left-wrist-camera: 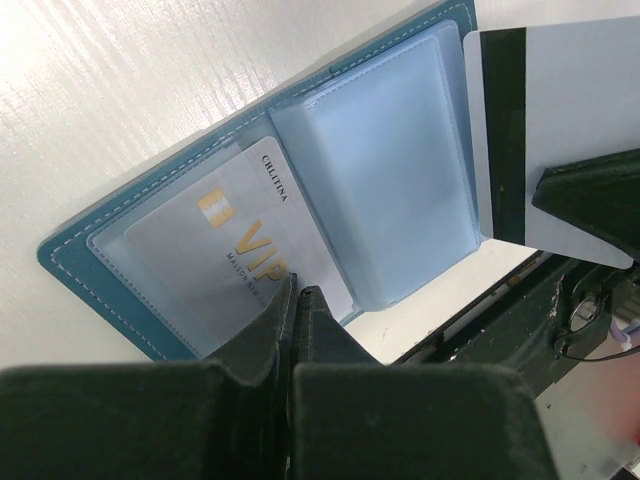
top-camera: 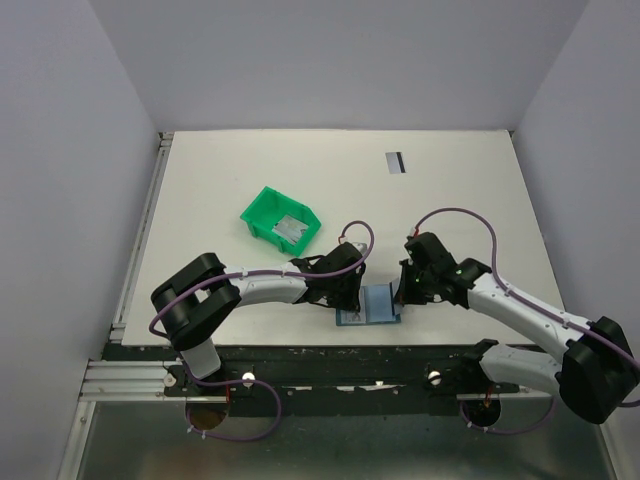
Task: Put the credit cards into the card holder
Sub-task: Turn over the card slot in the card holder.
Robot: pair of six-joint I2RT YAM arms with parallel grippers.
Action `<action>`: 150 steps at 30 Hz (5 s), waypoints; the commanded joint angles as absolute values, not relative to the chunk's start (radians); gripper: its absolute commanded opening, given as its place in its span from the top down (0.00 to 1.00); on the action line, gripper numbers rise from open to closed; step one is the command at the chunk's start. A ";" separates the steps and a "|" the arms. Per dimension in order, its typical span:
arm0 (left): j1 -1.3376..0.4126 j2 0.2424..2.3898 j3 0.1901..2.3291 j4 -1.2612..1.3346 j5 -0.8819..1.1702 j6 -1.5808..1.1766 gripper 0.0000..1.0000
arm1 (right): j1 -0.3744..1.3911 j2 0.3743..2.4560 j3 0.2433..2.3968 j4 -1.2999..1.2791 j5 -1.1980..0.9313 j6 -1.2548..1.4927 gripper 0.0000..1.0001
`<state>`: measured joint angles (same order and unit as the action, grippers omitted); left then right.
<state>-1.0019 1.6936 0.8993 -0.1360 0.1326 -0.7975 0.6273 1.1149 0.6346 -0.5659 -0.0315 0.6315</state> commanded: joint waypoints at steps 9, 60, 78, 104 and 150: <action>-1.005 1.732 0.871 -0.195 0.124 -0.792 1.00 | 0.630 1.154 0.629 -0.591 -0.021 0.641 1.00; -1.005 1.735 0.871 -0.198 0.129 -0.792 1.00 | 0.632 1.158 0.624 -0.604 -0.005 0.687 1.00; -1.005 1.743 0.874 -0.196 0.129 -0.790 1.00 | 0.632 1.161 0.618 -0.583 -0.029 0.681 1.00; -1.005 1.733 0.867 -0.196 0.126 -0.793 1.00 | 0.630 1.276 0.578 -0.400 -0.210 0.686 1.00; -1.031 1.741 0.899 -0.222 0.075 -0.775 1.00 | 0.630 1.330 0.497 -0.314 -0.235 0.738 1.00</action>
